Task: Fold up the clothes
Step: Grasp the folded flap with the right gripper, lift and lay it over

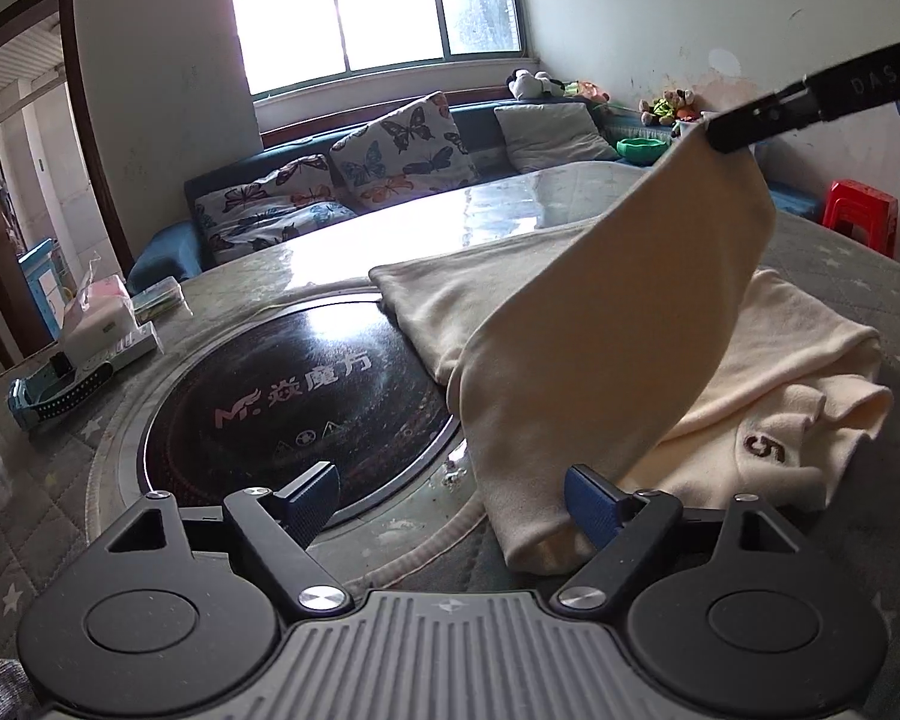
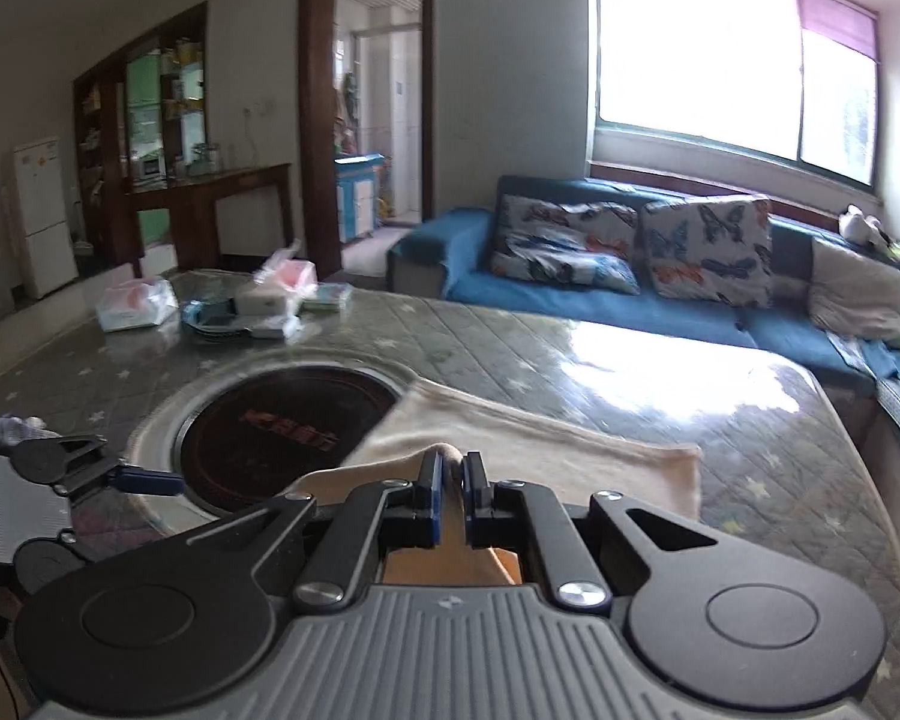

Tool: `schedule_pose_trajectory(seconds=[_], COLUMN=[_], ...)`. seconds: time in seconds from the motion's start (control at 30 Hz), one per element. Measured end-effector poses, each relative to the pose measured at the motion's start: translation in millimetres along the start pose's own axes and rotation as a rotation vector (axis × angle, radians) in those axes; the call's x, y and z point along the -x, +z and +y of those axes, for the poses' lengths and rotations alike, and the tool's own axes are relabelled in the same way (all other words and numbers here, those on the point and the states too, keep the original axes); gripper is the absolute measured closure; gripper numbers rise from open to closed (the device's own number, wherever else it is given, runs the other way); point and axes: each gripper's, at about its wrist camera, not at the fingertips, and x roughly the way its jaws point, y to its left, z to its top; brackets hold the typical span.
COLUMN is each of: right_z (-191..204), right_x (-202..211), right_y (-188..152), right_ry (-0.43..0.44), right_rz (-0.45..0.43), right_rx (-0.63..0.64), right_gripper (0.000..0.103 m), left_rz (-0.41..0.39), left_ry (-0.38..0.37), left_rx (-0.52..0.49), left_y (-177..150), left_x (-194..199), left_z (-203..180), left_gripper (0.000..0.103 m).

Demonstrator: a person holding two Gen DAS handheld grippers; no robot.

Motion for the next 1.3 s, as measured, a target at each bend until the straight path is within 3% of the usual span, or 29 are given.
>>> schedule_pose_trajectory(seconds=[0.43, 0.67, 1.07, 1.13, 1.23, 1.3], right_z=[-31, -25, -44, -43, -41, -41], right_x=[-57, -45, -44, -44, -40, -31], right_y=[-53, -53, -77, -79, -77, -72], right_ry=[-0.129, -0.091, -0.046, -0.034, -0.023, -0.008], right_rz=[0.214, 0.169, 0.231, 0.233, 0.216, 0.192], right_rx=[-0.106, -0.054, -0.198, -0.200, -0.191, -0.200], right_gripper=[0.094, 0.091, 0.079, 0.082, 0.098, 0.099], left_rz=[-0.021, -0.046, -0.047, -0.046, -0.043, -0.044], left_ry=[-0.045, -0.079, -0.148, -0.153, -0.159, -0.161], left_rx=[0.012, 0.011, -0.034, -0.042, -0.055, -0.058], left_y=[6, 23, 32, 34, 35, 36], left_x=[13, 5, -11, -12, -13, -14], left_z=[4, 0, -20, -23, -25, -23], left_gripper=[0.015, 0.015, 0.012, 0.010, 0.010, 0.010])
